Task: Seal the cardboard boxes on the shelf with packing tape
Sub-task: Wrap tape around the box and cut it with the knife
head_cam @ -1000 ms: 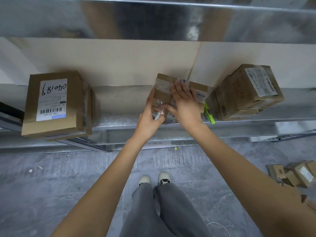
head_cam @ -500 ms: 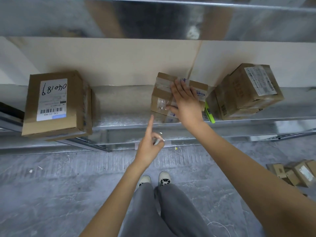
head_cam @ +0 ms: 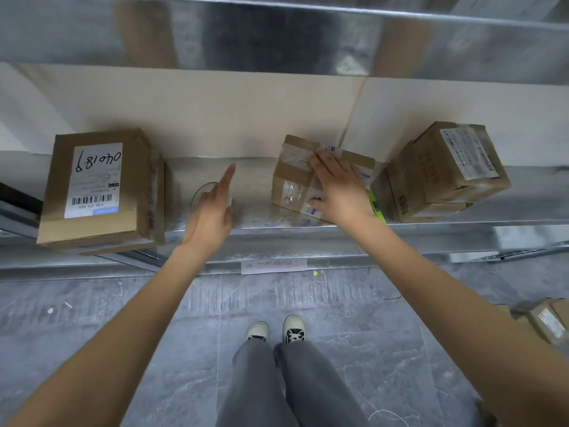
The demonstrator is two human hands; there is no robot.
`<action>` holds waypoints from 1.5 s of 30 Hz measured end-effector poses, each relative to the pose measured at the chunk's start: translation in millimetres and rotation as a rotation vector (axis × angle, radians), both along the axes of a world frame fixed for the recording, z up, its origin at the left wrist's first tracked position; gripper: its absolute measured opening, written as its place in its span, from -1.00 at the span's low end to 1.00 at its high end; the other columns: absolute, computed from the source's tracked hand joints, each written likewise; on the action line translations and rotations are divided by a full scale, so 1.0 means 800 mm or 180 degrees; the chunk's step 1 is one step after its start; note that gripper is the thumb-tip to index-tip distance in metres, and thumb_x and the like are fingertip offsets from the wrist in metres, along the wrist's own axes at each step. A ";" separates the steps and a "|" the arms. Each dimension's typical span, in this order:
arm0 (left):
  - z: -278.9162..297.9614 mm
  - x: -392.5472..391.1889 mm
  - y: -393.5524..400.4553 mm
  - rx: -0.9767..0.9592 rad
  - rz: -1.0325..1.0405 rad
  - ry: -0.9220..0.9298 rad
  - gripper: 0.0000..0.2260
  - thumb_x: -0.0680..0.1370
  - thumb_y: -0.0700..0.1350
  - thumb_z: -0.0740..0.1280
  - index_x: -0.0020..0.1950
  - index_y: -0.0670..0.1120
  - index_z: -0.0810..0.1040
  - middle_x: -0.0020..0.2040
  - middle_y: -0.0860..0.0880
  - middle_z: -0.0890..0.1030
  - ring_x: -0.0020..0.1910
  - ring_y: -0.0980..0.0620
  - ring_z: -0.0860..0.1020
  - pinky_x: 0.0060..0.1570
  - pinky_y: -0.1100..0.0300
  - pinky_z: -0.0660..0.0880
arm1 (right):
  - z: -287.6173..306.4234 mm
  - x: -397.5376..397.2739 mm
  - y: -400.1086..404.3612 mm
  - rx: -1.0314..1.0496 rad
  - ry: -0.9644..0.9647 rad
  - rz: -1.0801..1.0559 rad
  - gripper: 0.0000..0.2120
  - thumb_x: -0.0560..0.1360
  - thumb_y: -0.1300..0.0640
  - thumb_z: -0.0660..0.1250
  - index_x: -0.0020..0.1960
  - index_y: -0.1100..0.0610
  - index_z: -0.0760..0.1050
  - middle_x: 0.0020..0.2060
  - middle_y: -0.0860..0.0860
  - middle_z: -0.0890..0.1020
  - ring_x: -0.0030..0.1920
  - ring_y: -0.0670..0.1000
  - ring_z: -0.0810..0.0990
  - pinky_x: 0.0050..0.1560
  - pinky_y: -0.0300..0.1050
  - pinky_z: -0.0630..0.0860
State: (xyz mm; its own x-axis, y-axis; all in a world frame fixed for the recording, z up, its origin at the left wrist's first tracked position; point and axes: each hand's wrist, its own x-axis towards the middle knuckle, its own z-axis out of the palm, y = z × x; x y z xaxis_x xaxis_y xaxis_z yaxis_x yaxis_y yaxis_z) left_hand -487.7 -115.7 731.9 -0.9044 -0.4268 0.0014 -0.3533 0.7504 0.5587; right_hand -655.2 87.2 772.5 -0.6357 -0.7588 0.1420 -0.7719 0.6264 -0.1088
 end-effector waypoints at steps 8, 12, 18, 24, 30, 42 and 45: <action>-0.022 -0.006 -0.019 -0.0161 -0.0483 -0.0617 -0.38 0.53 0.02 -0.01 0.58 0.22 -0.14 0.61 0.01 0.04 0.38 -0.20 0.36 -0.14 -0.09 0.57 | 0.045 -0.042 0.015 0.0623 -0.1050 -0.0483 0.03 0.21 -0.23 0.54 0.52 -0.08 0.08 0.41 0.04 0.26 0.41 0.17 0.20 0.38 0.17 0.23; -0.022 -0.003 -0.022 -0.0145 -0.0423 -0.0207 -0.27 0.55 -0.30 0.31 0.58 0.12 0.06 0.60 -0.17 -0.03 0.07 -0.16 0.53 -0.06 -0.02 0.55 | 0.076 -0.063 0.016 0.0753 -0.2330 -0.0340 -0.03 0.21 -0.22 0.58 0.51 -0.11 0.20 0.40 -0.10 0.36 0.37 0.01 0.36 0.26 -0.09 0.35; 0.016 -0.035 0.022 0.2039 -0.0005 0.0377 -0.64 0.69 0.00 0.09 0.50 0.05 0.31 0.52 0.09 0.30 0.49 0.15 0.26 0.45 0.28 0.13 | 0.076 -0.088 -0.006 0.1136 -0.3361 0.0050 -0.42 0.32 -0.12 0.54 0.30 -0.10 0.49 0.06 -0.18 0.67 0.06 -0.10 0.64 0.14 -0.12 0.54; -0.008 -0.068 0.058 0.2951 -0.0057 0.0336 -0.40 0.59 0.24 0.09 0.58 0.02 0.15 0.52 0.08 0.30 0.49 0.13 0.26 0.51 -0.01 0.15 | 0.067 -0.107 -0.035 0.1656 -0.2627 0.0032 -0.77 0.53 -0.03 0.37 0.16 -0.01 0.56 0.08 -0.02 0.63 0.17 0.09 0.57 0.25 -0.02 0.44; -0.004 -0.066 0.069 0.3088 0.0055 0.0420 -0.40 0.61 0.23 0.04 0.60 0.02 0.08 0.57 0.09 0.20 0.53 0.17 0.15 0.55 0.00 0.05 | 0.063 -0.027 -0.071 0.0424 -0.2181 -0.0124 -0.43 0.67 -0.15 -0.16 0.59 0.11 -0.06 0.58 -0.02 -0.02 0.56 -0.04 -0.07 0.51 -0.03 -0.15; -0.017 -0.074 0.075 0.3610 0.0529 0.0455 -0.56 0.71 -0.04 -0.02 0.59 -0.09 0.11 0.54 -0.02 0.27 0.49 0.11 0.27 0.35 0.38 0.28 | 0.011 0.075 -0.044 0.0719 -0.1051 0.0125 -0.27 0.52 -0.17 -0.31 0.57 0.22 -0.07 0.58 0.10 -0.03 0.56 -0.01 -0.18 0.53 0.01 -0.26; -0.014 -0.074 0.077 0.3563 0.0621 0.0455 -0.57 0.71 -0.04 -0.01 0.58 -0.10 0.15 0.52 -0.05 0.32 0.46 0.09 0.31 0.13 0.57 0.34 | 0.012 0.102 -0.024 0.0612 -0.1073 0.0243 -0.25 0.50 -0.17 -0.34 0.58 0.19 -0.08 0.58 0.09 -0.02 0.56 -0.03 -0.17 0.53 0.02 -0.26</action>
